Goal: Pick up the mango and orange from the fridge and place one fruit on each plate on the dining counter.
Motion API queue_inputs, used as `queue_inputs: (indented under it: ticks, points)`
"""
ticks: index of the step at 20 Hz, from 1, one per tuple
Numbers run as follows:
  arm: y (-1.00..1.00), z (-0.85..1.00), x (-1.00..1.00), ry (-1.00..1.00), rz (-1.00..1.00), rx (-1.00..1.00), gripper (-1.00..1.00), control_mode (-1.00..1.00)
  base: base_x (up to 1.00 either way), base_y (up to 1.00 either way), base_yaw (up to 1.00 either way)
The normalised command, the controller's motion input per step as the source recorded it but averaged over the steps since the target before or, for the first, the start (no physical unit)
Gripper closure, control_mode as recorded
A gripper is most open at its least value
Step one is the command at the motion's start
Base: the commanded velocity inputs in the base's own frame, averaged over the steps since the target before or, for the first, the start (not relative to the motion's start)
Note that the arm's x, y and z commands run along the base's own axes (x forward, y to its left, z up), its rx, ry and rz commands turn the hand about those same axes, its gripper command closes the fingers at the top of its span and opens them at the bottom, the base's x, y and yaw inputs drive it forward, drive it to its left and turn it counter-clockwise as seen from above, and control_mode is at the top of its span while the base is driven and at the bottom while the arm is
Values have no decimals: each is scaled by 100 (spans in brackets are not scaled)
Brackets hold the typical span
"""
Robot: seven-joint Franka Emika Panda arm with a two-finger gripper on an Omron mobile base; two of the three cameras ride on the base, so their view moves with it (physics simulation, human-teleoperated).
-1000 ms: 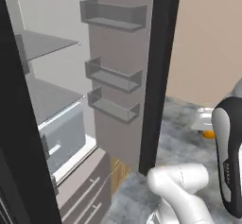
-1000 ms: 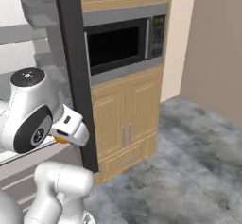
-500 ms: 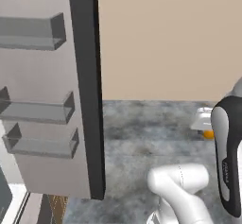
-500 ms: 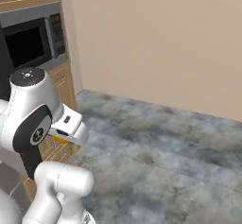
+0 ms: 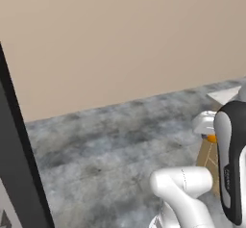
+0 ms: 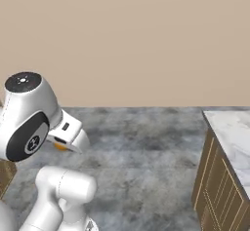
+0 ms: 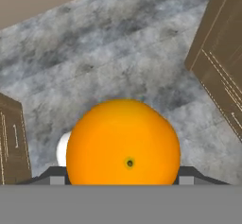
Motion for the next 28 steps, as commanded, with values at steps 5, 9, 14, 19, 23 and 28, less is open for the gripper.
queue_inputs:
  ticks: [5,9,14,19,23,28]
  points:
    - [0,0,0,0,0,0,100,100,100,8,-26]
    - [0,0,0,0,0,0,100,100,100,33,-30]
    - [0,0,0,0,0,0,100,100,100,19,-40]
    - [0,0,0,0,0,0,100,100,91,33,-58]
    - [0,0,0,0,0,0,100,100,76,39,-72]
    - [0,0,0,0,0,0,100,100,90,54,-71]
